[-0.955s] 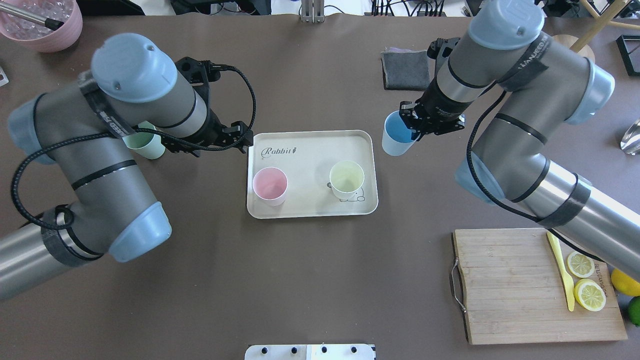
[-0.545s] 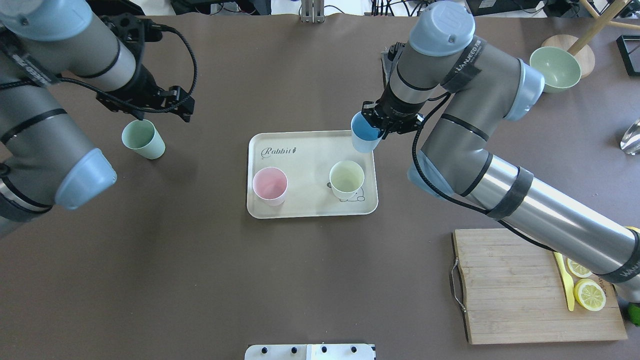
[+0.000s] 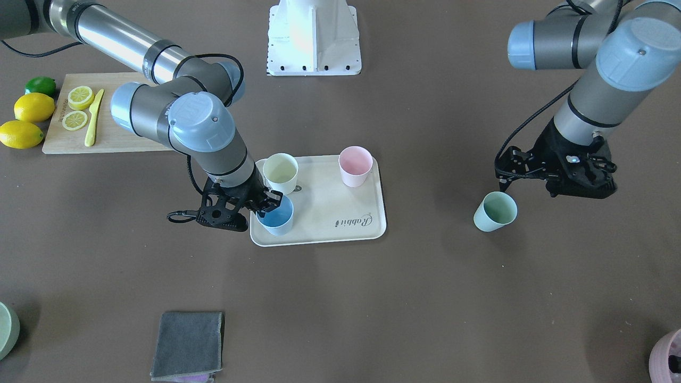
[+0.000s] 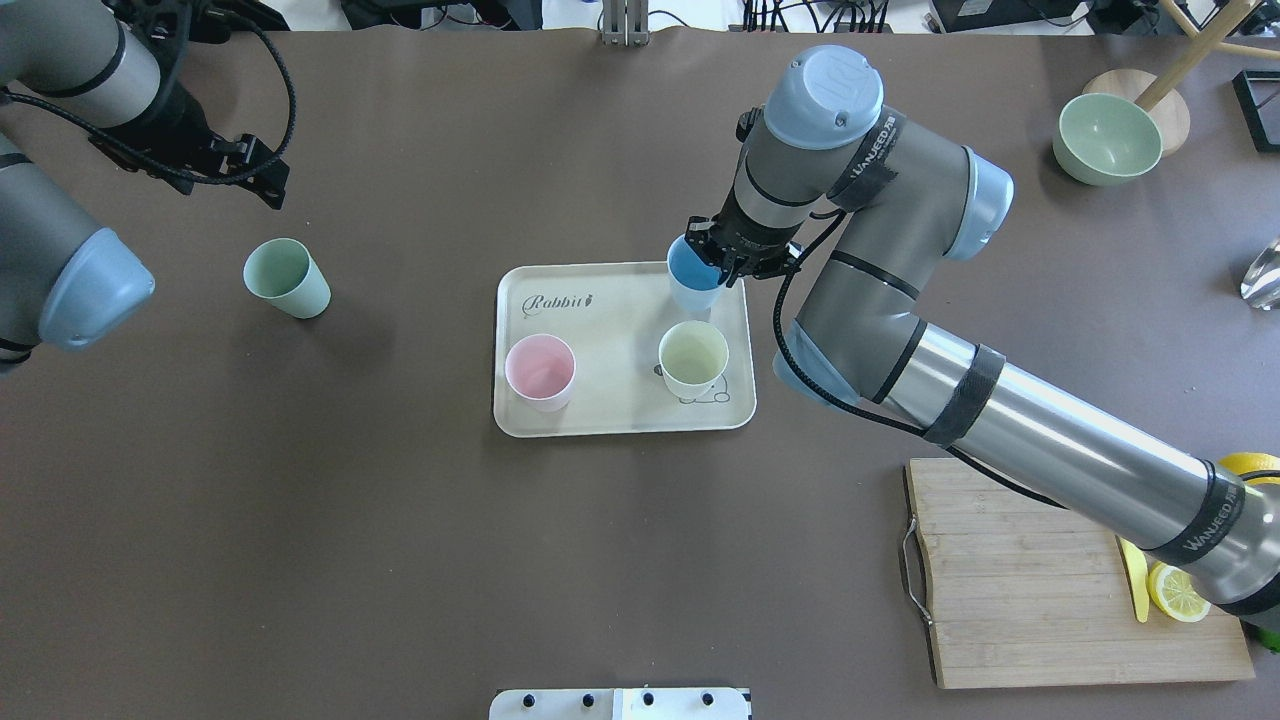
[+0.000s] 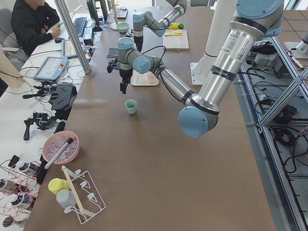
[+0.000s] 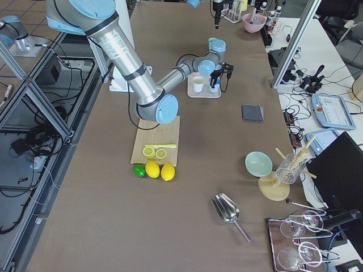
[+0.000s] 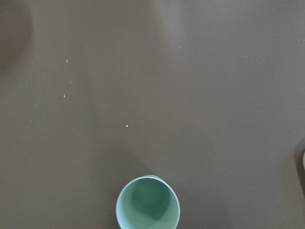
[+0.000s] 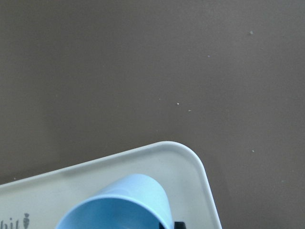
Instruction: Place all cups on tray
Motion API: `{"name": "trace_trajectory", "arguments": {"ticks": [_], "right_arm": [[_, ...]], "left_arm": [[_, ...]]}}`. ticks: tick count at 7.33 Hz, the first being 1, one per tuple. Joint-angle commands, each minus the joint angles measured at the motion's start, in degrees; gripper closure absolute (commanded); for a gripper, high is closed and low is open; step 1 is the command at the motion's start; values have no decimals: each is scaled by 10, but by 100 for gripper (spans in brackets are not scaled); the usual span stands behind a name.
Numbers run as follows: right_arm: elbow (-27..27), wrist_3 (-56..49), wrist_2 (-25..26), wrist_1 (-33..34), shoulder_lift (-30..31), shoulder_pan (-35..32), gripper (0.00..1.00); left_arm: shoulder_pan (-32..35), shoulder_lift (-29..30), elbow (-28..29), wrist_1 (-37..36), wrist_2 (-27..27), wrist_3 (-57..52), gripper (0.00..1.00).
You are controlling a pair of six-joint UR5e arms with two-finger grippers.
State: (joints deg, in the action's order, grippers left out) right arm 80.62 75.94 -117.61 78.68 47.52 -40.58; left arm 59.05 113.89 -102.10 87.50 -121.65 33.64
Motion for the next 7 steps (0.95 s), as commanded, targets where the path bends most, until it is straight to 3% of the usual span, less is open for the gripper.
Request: {"name": "trace_trajectory", "arguments": {"ticks": [1, 2, 3, 4, 6, 7], "right_arm": [[2, 6, 3, -2, -2, 12, 100], [2, 7, 3, -2, -4, 12, 100], [2, 10, 3, -1, -11, 12, 83], [2, 18, 4, -1, -13, 12, 3], [2, 32, 2, 5, -28, 6, 0], [4, 32, -3, 7, -30, -5, 0]], "left_arm": [[5, -39, 11, 51, -1, -13, 2], [5, -52, 20, 71, -1, -12, 2], [4, -55, 32, 87, -1, -3, 3], [-7, -54, 56, 125, 0, 32, 3], [-40, -54, 105, 229, 6, 106, 3], [-48, -60, 110, 237, 8, 113, 3]]}}
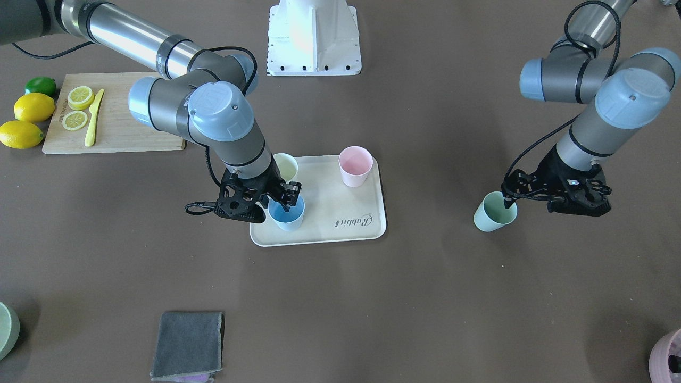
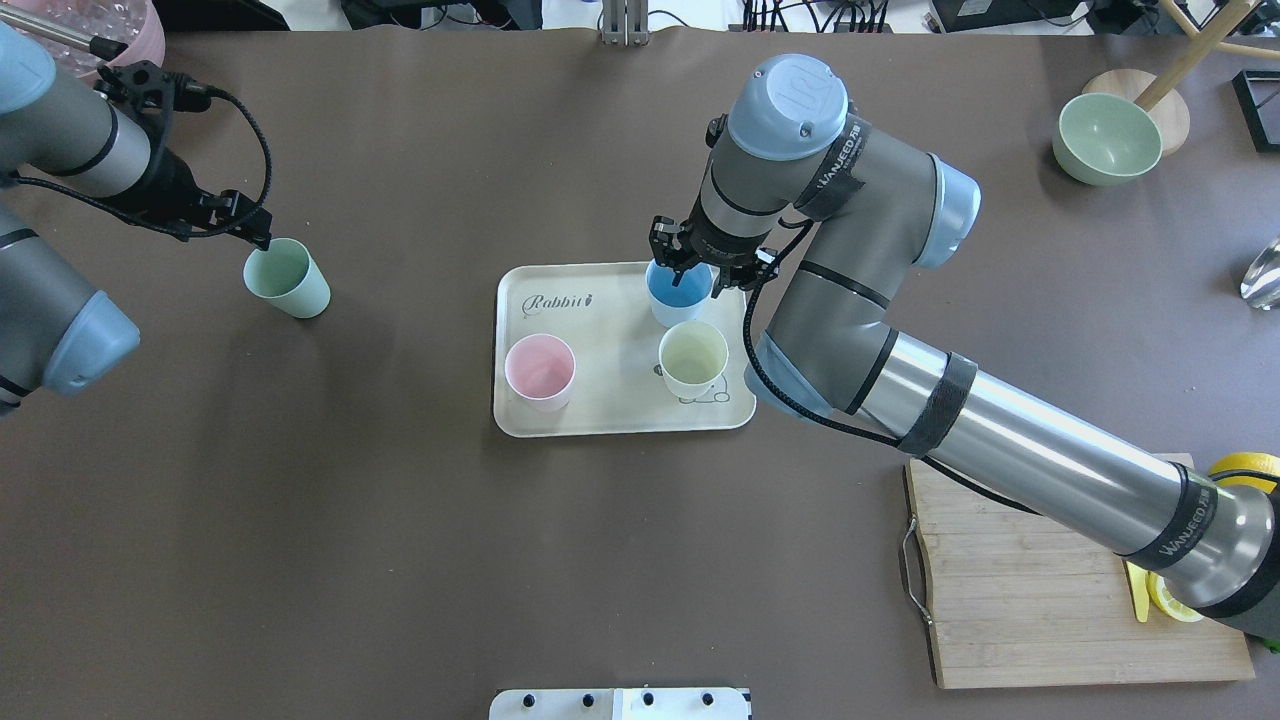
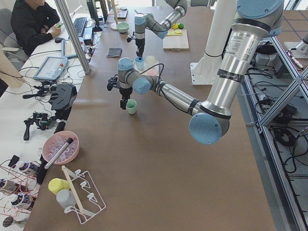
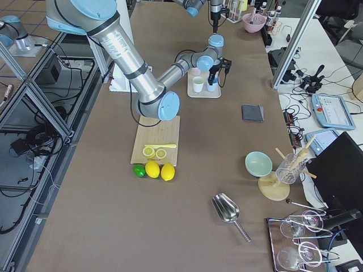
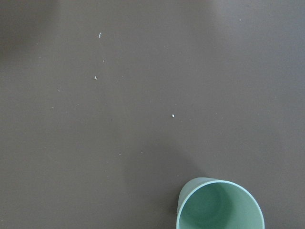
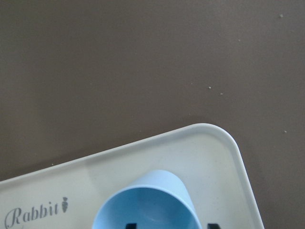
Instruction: Place all cups on tray
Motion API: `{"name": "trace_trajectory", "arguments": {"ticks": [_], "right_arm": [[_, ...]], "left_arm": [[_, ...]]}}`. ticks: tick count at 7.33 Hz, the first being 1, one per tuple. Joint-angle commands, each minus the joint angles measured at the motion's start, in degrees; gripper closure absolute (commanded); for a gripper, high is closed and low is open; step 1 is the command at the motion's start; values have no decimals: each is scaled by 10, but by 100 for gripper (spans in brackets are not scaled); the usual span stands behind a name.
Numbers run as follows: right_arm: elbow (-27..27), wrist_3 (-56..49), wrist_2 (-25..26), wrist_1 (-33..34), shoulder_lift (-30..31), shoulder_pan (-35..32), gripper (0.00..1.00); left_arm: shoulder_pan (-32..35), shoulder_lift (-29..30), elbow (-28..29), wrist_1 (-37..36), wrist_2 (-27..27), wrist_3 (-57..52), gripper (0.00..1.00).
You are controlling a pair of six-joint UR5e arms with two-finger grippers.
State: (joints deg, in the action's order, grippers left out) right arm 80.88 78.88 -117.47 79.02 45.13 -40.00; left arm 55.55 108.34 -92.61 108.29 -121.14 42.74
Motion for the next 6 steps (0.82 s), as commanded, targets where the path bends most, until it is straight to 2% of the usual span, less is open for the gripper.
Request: {"name": "trace_trajectory", "arguments": {"ticks": [1, 3, 4, 5, 6], "right_arm": [[4, 2, -21, 4, -7, -25, 0], [11, -2, -56, 4, -7, -55, 0], [13, -4, -71, 4, -6, -67, 0], [25, -7, -82, 27, -4, -82, 0], [51, -26, -86, 68, -1, -96, 0]], "left_arm": [[-18, -8, 23, 31, 5, 22, 9], [-26, -8, 45, 61, 5, 31, 19], [-40, -8, 56, 82, 5, 48, 43], [-45, -8, 56, 94, 5, 52, 83], [-45, -9, 48, 93, 0, 51, 100]]}}
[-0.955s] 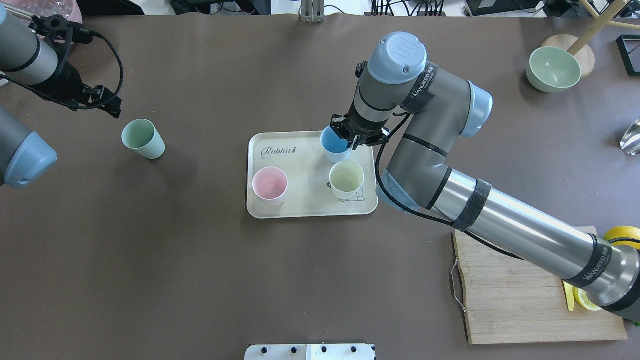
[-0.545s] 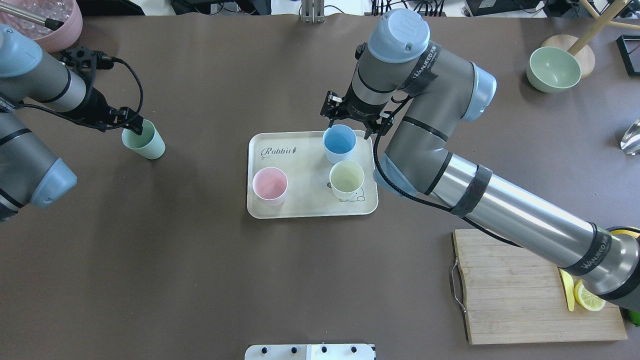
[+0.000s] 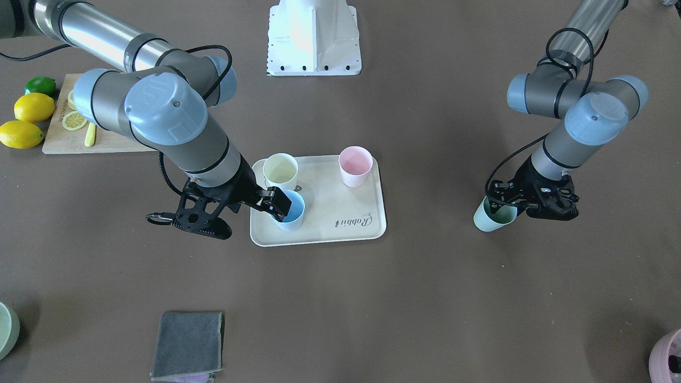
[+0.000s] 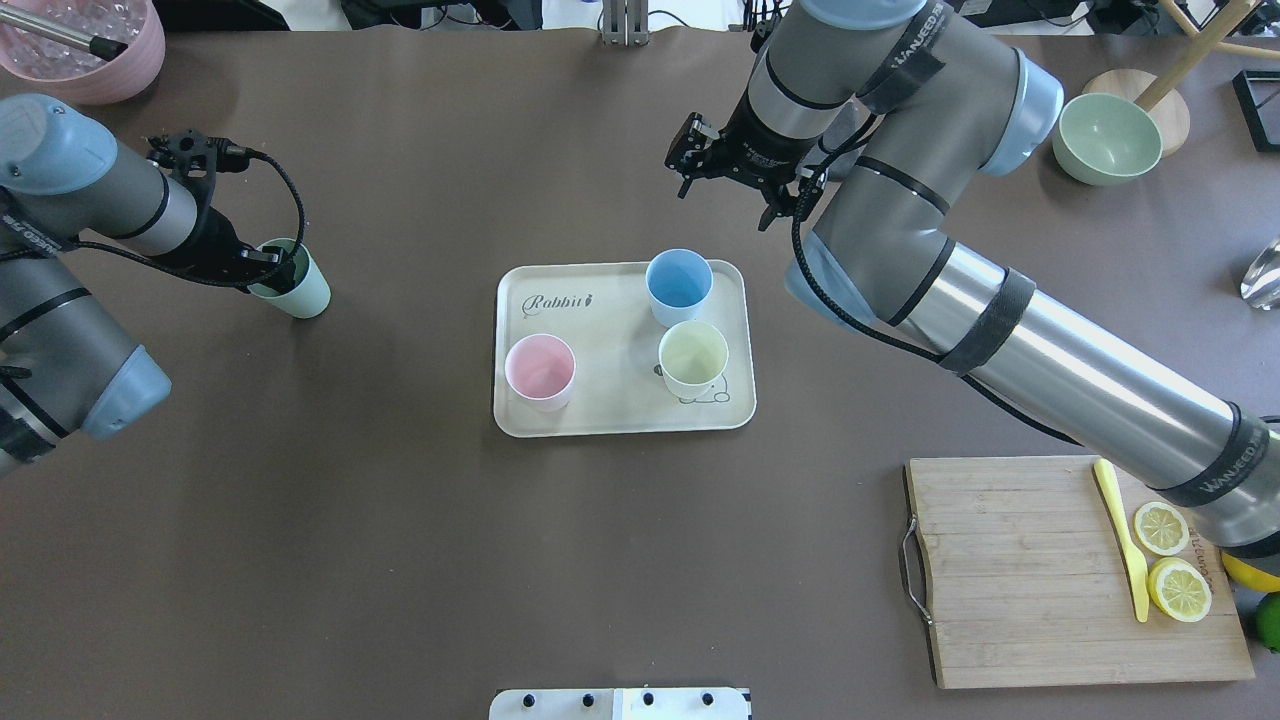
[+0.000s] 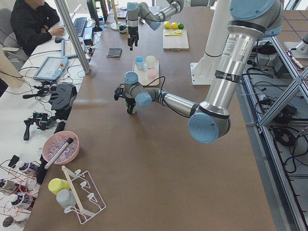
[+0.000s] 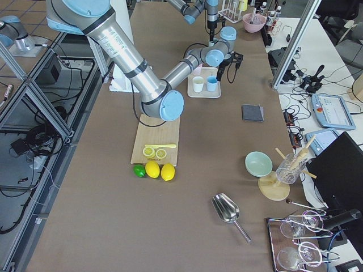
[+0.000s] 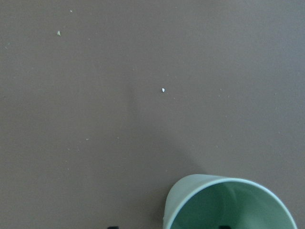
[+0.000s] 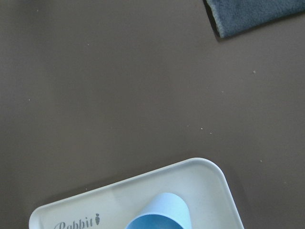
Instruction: Place all cups on tray
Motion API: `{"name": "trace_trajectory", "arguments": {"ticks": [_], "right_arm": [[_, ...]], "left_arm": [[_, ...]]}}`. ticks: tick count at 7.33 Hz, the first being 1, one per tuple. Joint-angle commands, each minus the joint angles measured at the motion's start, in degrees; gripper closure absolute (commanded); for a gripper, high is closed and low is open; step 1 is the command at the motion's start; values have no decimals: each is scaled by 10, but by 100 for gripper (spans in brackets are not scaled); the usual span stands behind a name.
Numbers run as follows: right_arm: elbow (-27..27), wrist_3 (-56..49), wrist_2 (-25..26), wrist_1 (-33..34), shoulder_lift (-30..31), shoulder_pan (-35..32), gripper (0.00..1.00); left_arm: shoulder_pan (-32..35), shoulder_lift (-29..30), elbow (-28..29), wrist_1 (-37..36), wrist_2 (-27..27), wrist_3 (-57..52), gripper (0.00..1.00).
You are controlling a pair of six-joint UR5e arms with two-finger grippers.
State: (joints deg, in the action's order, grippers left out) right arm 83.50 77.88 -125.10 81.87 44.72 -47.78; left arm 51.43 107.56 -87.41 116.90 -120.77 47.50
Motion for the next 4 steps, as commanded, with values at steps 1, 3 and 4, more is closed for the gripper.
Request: {"name": "trace_trajectory", "arguments": {"ticks": [1, 3, 4], "right_arm": [[46, -52, -17, 85, 6, -34, 0], [89, -110, -24, 103, 65, -54, 0], [93, -154, -23, 103, 91, -65, 0]], "left_arm": [[-2, 6, -14, 1, -6, 2, 100], [3, 60, -60, -106, -6, 5, 100], [-2, 117, -77, -190, -5, 32, 100]]}}
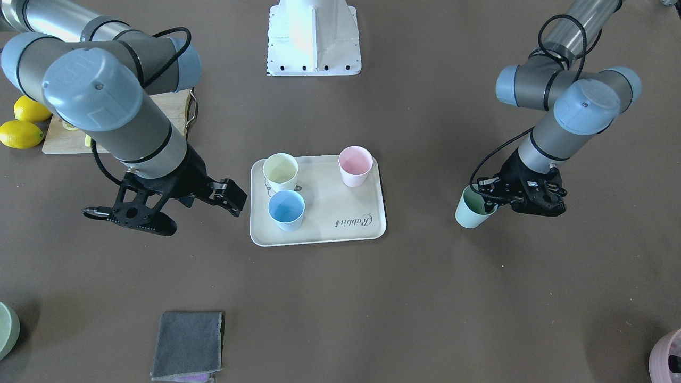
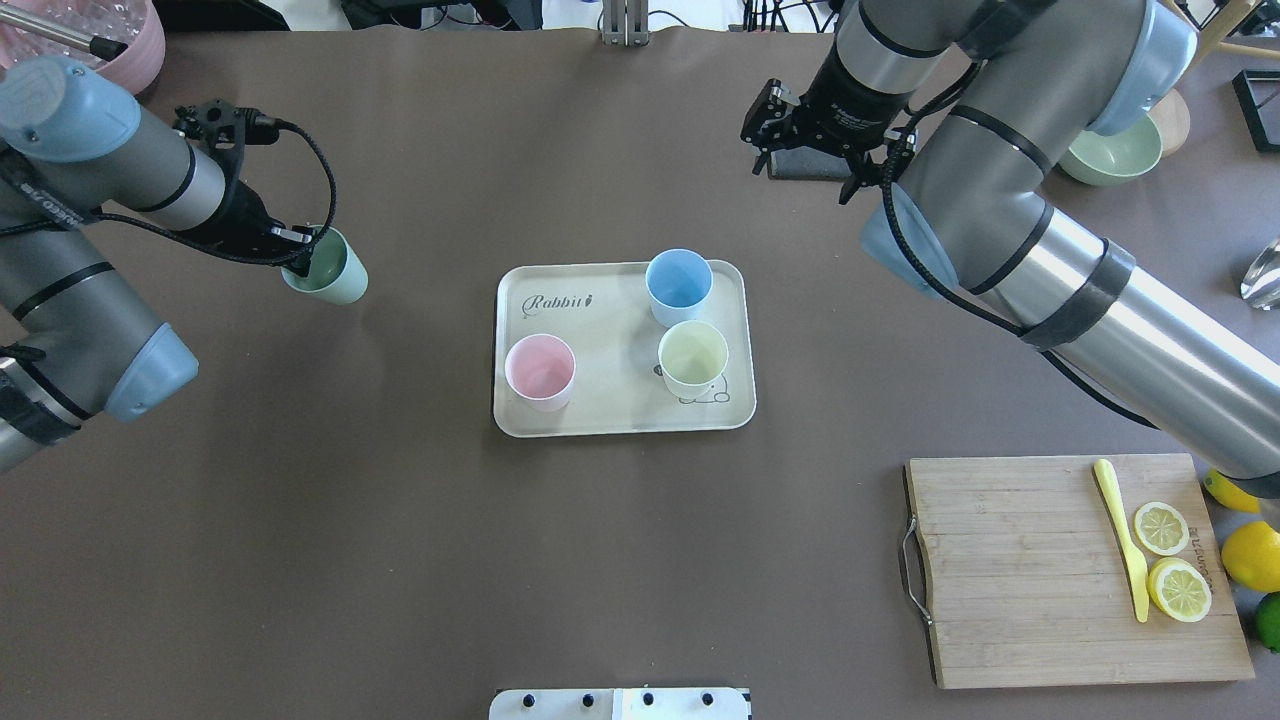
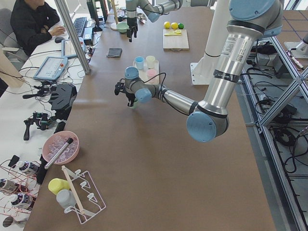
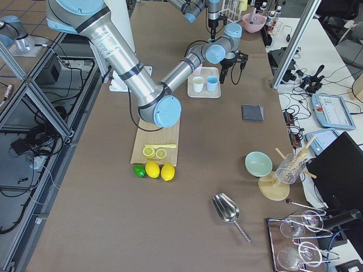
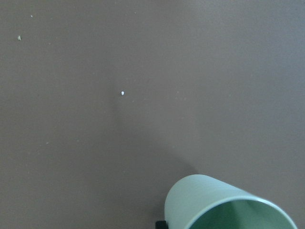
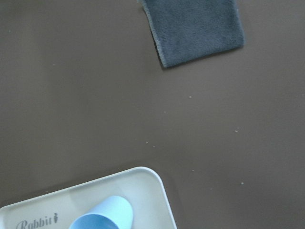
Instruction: Place all cups on tray
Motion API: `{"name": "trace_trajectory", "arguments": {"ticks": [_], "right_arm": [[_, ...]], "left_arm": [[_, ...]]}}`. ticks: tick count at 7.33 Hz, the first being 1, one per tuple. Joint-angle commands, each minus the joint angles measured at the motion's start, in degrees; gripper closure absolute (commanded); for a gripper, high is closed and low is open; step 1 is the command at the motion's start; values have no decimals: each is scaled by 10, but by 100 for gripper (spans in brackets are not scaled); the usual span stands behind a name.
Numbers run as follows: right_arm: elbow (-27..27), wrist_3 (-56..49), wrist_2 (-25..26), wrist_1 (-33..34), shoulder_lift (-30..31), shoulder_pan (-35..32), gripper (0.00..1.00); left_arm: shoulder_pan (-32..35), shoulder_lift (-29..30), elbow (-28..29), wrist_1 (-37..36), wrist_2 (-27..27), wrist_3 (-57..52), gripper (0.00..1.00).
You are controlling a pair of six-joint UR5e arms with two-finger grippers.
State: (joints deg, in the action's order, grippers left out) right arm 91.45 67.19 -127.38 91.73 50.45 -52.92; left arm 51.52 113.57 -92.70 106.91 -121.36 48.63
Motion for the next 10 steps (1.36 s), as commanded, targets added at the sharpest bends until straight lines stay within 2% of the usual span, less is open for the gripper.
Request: {"name": "trace_trajectory", "arguments": {"ticks": [1, 3, 5, 7, 10], "right_arm": [[14, -86, -1, 4, 57, -29, 0], [18, -143, -1, 1, 94, -50, 0], [27, -181, 0, -2, 128, -58, 0], [27, -208, 2, -2, 145, -66, 0], [27, -225, 5, -4, 159, -68, 0]], "left_arm": [[-25, 84, -21, -104, 3, 63, 100], [-66, 149, 29, -101, 13, 127, 100], [-106, 167, 35, -100, 43, 166, 100], [-121, 186, 86, -64, 77, 181, 100], [-126, 199, 130, -37, 81, 182, 100]]}}
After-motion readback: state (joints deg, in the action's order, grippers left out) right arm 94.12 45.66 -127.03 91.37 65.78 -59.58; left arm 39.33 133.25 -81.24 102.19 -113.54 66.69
